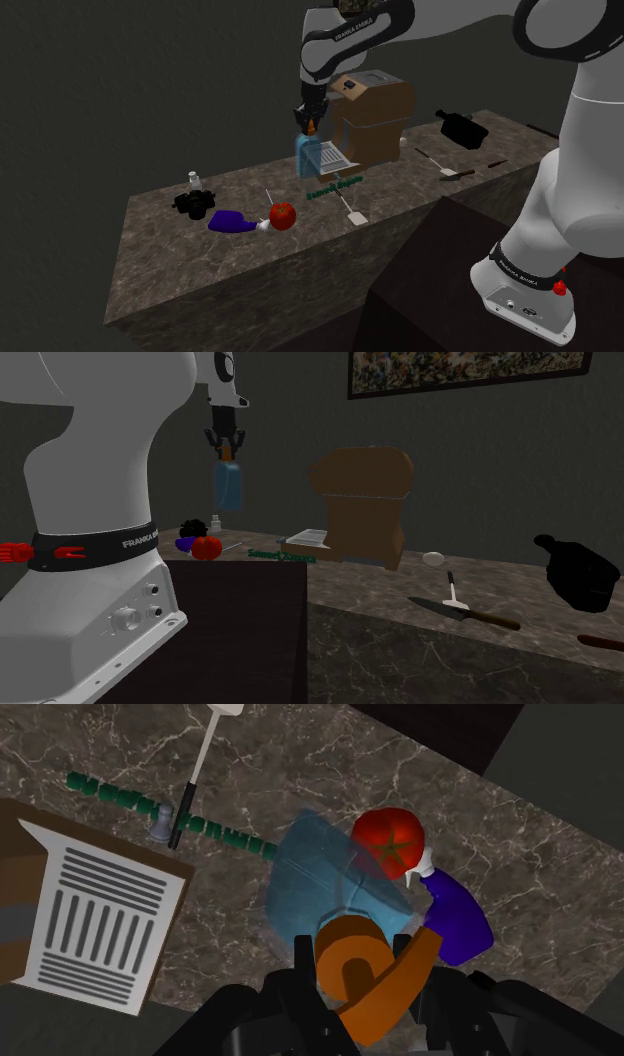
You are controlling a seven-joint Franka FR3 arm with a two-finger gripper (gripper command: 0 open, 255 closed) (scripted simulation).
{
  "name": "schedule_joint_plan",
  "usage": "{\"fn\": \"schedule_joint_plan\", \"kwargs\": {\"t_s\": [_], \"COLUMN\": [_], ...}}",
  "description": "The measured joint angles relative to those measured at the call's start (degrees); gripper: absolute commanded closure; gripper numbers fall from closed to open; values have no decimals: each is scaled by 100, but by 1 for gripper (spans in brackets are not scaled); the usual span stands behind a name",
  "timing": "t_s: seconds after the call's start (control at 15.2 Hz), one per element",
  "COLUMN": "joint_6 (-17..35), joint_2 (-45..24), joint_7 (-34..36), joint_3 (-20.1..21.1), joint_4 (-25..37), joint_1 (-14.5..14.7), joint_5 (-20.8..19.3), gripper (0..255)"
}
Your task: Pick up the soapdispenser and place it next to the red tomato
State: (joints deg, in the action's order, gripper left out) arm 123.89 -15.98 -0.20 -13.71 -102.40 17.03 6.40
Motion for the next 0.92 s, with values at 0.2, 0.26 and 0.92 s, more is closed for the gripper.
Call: {"fn": "schedule_joint_plan", "kwargs": {"t_s": [0.2, 0.26, 0.92], "joint_6": [202, 271, 905], "joint_2": [-64, -95, -459], "joint_7": [-16, -29, -141], "joint_3": [12, 16, 71], "joint_4": [-140, -178, -461], "joint_1": [2, -3, -44], "joint_5": [27, 41, 185], "gripper": [255, 255, 255]}}
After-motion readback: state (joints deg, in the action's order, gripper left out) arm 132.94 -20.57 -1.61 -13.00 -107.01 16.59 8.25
